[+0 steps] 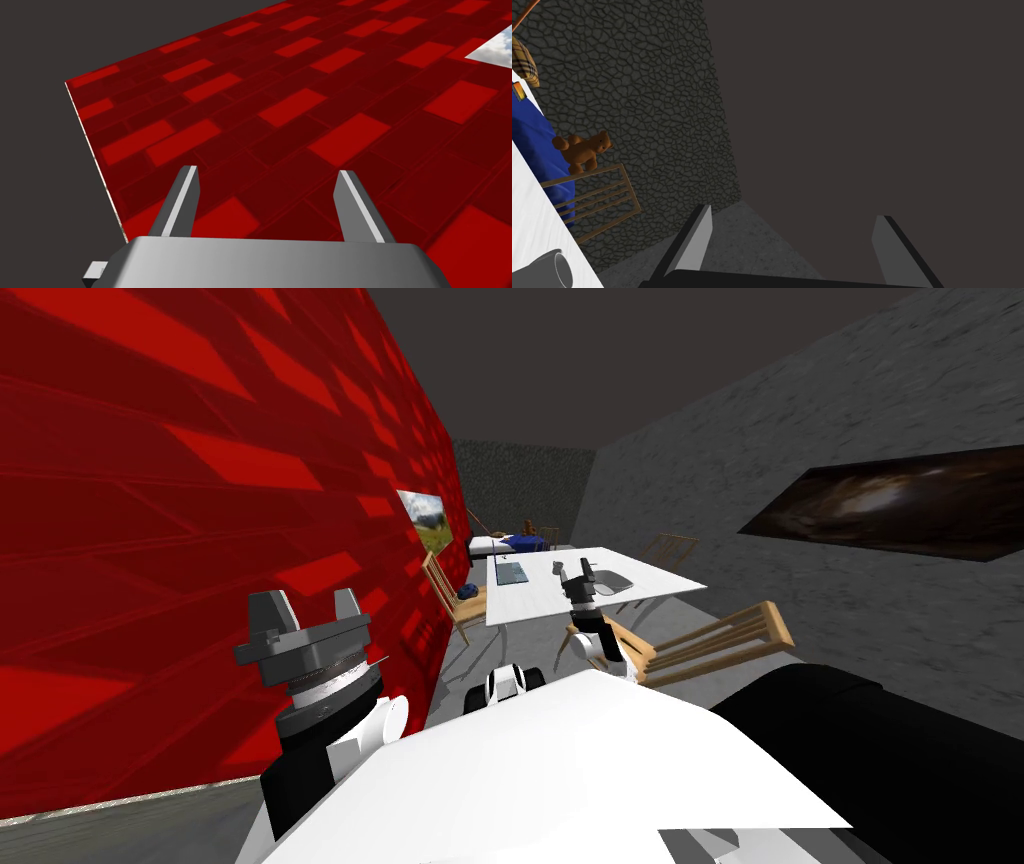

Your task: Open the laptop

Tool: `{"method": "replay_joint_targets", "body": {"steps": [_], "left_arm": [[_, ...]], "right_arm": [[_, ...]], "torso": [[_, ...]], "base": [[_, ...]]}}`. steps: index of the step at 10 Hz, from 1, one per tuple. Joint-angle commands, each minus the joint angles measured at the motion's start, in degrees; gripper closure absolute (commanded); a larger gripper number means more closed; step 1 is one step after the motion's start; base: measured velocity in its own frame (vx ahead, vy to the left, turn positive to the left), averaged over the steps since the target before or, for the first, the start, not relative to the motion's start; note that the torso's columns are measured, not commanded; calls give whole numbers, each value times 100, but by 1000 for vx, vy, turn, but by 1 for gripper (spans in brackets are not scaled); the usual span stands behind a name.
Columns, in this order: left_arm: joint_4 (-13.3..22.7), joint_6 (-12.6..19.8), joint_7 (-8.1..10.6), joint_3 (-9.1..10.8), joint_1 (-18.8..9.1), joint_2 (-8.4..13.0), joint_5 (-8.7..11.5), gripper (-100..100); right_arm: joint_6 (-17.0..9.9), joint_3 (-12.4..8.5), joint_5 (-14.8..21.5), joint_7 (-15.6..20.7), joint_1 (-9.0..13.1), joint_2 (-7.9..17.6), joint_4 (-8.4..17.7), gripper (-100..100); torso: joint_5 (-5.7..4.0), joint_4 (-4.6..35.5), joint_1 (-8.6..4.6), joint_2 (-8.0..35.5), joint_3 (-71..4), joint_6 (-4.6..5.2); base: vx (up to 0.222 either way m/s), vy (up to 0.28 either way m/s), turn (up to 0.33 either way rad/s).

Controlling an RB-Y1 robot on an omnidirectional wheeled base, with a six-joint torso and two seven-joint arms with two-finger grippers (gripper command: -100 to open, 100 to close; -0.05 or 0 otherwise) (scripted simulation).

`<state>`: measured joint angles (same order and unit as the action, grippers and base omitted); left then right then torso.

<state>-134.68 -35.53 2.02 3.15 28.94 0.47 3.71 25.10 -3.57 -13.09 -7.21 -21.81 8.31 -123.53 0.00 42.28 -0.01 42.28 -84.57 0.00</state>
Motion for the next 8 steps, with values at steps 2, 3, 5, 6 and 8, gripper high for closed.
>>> {"method": "replay_joint_targets", "body": {"steps": [2, 3, 5, 6, 8], "left_arm": [[0, 0, 0, 0, 1, 0, 0, 0], [0, 0, 0, 0, 0, 0, 0, 0], [0, 0, 0, 0, 1, 0, 0, 0], [0, 0, 0, 0, 0, 0, 0, 0], [0, 0, 0, 0, 1, 0, 0, 0]], "right_arm": [[35, -281, -516, -411, 500, 202, 548, -100], [35, -281, -564, -411, 547, 202, 582, -100], [11, -514, -967, -739, 930, 297, 948, -100], [11, -514, -1047, -739, 1029, 297, 1019, -100], [1, -634, -1304, -913, 1286, 335, 1253, -100]], "torso": [[2, -2, 7, -8, -5, -1], [0, 0, -2, 0, -1, -1], [0, -1, 2, -4, -3, -1], [-1, 1, -5, 2, 1, -1], [1, 0, 5, 1, 1, -1]], "base": [[-88, -15, 86], [-71, -23, 38], [-74, -28, 107], [-78, -32, 39], [-65, -17, 61]]}}
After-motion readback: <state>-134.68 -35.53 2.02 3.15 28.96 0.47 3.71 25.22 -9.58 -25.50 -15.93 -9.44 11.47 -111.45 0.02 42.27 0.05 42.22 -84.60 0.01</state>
